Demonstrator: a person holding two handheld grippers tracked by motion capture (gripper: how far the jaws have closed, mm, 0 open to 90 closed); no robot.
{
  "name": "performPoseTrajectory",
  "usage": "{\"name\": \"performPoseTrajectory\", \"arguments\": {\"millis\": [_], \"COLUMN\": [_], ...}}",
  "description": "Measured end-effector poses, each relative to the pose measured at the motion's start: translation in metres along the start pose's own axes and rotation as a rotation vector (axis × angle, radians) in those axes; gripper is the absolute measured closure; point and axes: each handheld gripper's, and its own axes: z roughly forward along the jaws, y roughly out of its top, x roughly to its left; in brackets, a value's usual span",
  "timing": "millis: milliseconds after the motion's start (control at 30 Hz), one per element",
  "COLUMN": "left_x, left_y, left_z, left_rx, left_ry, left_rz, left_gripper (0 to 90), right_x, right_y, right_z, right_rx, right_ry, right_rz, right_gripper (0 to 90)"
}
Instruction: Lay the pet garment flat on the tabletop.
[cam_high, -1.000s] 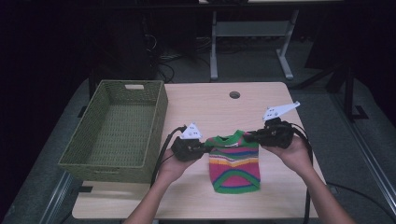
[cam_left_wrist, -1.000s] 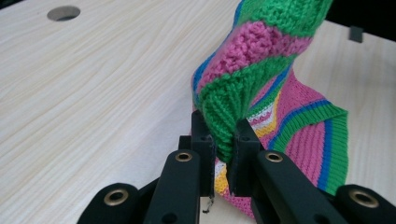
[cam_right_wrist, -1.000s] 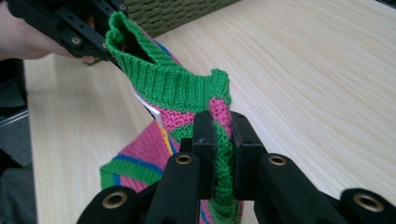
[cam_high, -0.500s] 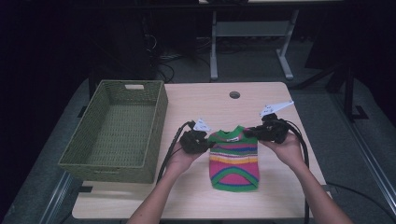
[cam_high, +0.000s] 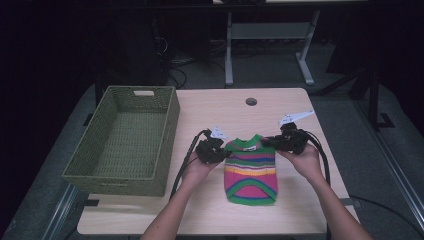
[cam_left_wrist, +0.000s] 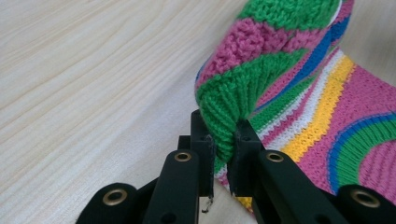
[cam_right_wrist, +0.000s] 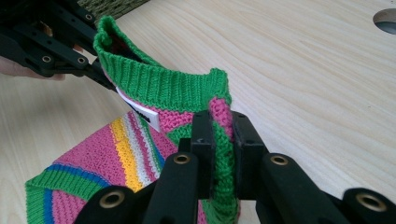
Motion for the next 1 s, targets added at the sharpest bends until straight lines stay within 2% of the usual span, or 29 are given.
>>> {"name": "performPoseTrajectory", "arguments": {"millis": [133,300,400,467,533,667,800,867,1000], "left_x": [0.001,0.001,0.003,0.004,0.005,0.003,-0.001,-0.005,-0.013], "left_y": [0.000,0.001,0.001,0.000,0.000,0.000,0.001,0.002,0.003], "left_z": [0.001,-0.001,-0.002,-0.001,-0.001,-0.002,-0.001,0.001,0.005], "left_rx": [0.001,0.011,0.000,-0.004,0.000,-0.006,-0.016,-0.014,-0.004], "left_ry": [0.004,0.038,0.066,0.069,0.065,0.064,0.043,0.028,0.002], "left_rz": [-0.007,0.016,-0.007,-0.044,-0.038,-0.028,-0.029,-0.017,0.013], "left_gripper": [80.2,73.8,62.9,54.7,50.8,49.1,49.1,49.3,52.2], "right_x": [-0.002,-0.005,-0.010,-0.015,-0.020,-0.028,-0.031,-0.030,-0.021], "right_y": [0.000,-0.001,0.000,0.002,0.002,0.000,-0.005,-0.007,-0.011], "right_z": [0.001,0.004,0.006,0.009,0.013,0.017,0.020,0.020,0.020], "right_rx": [0.001,0.003,-0.007,-0.015,-0.013,-0.012,0.019,0.030,0.086], "right_ry": [-0.009,-0.015,-0.024,-0.017,-0.033,-0.036,-0.023,-0.010,0.004], "right_rz": [0.001,0.018,0.027,0.038,0.072,0.088,0.105,0.104,0.057], "right_gripper": [79.9,77.0,68.4,59.3,53.7,49.6,50.4,53.6,64.9]}}
